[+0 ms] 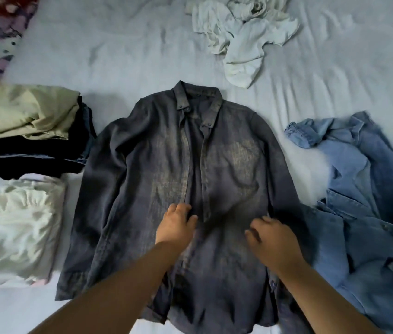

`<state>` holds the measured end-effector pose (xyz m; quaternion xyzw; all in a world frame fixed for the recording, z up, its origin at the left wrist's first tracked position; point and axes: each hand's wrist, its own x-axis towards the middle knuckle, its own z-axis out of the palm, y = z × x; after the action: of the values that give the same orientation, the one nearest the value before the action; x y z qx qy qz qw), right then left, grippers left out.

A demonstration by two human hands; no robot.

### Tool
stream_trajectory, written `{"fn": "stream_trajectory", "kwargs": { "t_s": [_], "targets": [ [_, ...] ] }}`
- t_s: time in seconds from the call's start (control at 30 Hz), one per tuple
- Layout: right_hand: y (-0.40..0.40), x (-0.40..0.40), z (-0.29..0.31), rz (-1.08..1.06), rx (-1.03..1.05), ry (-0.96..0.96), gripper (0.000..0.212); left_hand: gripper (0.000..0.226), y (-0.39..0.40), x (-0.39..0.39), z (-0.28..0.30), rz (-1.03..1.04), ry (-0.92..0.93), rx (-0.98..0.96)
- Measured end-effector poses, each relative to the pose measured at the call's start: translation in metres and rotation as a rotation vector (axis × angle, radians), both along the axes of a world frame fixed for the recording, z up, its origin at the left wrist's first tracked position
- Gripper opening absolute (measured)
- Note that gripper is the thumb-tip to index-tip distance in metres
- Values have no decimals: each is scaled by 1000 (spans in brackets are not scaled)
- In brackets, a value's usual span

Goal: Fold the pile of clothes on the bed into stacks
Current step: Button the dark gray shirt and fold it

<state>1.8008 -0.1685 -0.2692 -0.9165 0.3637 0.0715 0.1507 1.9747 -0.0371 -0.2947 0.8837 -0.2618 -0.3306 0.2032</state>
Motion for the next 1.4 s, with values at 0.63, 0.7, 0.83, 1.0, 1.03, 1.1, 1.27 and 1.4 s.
{"fn": "stream_trajectory", "kwargs": {
  "t_s": [0.63, 0.7, 0.83, 1.0, 1.03, 1.1, 1.27, 1.4],
  "targets": [
    [-203, 178, -64, 27, -97, -58, 32, 50, -216, 148, -65, 103, 48, -132],
    [-219, 190, -74, -8, -119, -71, 36, 52, -234, 157, -72, 117, 21, -161],
    [-243, 210, -90, -69, -139, -45, 45, 50, -258, 167, -80, 267, 62, -207],
    [-261, 221, -100, -131, -182, 30, 23, 21, -269, 177, -79, 97, -150, 10],
    [-263, 222, -103, -125, -192, -43, 15, 22, -271, 182, -76, 88, -222, -6],
    [-272, 227, -104, -173, -211, -215, 7, 25, -279, 195, -70, 98, -307, -29],
    [-307, 247, -98, -273, -219, -249, 8, 21, -314, 220, -68, 131, -283, -114],
    [-307, 246, -105, -260, -190, -31, 21, 30, -313, 228, -82, 36, -280, -166]
  ]
}}
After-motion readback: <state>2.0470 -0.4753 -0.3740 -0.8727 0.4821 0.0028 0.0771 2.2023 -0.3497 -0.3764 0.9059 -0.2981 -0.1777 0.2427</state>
